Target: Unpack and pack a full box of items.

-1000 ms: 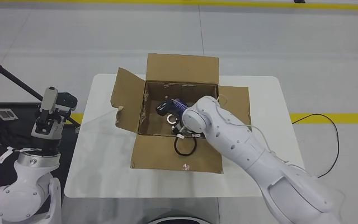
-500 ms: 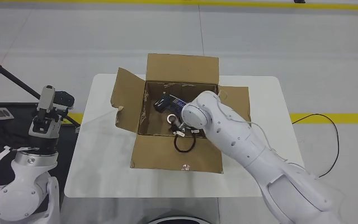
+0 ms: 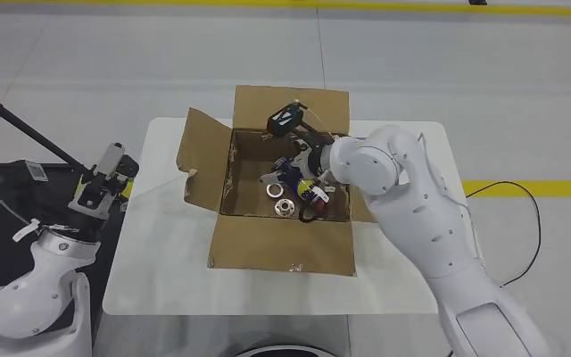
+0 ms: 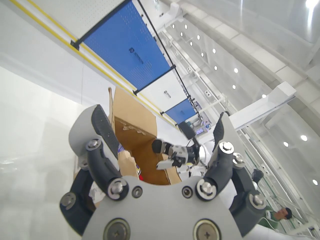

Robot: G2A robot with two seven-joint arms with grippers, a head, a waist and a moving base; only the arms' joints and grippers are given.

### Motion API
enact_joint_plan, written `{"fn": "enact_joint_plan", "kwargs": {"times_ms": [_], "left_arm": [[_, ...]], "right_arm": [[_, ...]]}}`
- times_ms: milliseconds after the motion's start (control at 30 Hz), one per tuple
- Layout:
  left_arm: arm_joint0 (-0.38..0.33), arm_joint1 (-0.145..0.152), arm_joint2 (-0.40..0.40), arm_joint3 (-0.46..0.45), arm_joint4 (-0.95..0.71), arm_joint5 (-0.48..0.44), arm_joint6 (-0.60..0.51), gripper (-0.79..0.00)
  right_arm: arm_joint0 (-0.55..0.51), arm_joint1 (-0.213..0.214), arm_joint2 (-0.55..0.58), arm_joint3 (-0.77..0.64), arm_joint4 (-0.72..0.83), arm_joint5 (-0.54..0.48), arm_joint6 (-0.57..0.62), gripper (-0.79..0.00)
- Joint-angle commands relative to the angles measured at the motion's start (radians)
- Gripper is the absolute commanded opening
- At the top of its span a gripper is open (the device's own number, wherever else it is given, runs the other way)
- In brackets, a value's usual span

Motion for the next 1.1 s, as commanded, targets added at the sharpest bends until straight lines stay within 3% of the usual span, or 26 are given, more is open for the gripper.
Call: {"fn": "enact_joint_plan", "kwargs": {"times_ms": [0, 100, 233, 467, 633, 1067], "left_arm": [[-0.009, 0.005, 0.029, 0.011, 0.008, 0.008, -0.059, 0.000], [-0.024, 0.011, 0.062, 0.023, 0.017, 0.020, -0.112, 0.000], [-0.036, 0.020, 0.083, 0.032, 0.052, 0.042, -0.155, 0.000], [-0.037, 0.028, 0.097, 0.033, 0.093, 0.062, -0.127, 0.000], [-0.033, 0.034, 0.115, 0.030, 0.107, 0.077, -0.139, 0.000], [-0.018, 0.047, 0.176, -0.016, 0.113, 0.084, -0.138, 0.000]], "right_arm": [[-0.061, 0.018, 0.083, -0.098, -0.003, 0.008, -0.006, 0.000], [-0.142, 0.041, 0.188, -0.210, -0.002, 0.020, -0.006, 0.000], [-0.142, 0.041, 0.188, -0.210, -0.002, 0.020, -0.006, 0.000], [-0.142, 0.041, 0.188, -0.210, -0.002, 0.020, -0.006, 0.000], [-0.180, 0.049, 0.221, -0.211, -0.023, 0.039, -0.066, 0.000], [-0.268, 0.091, 0.462, -0.254, 0.075, 0.077, -0.076, 0.000]]}}
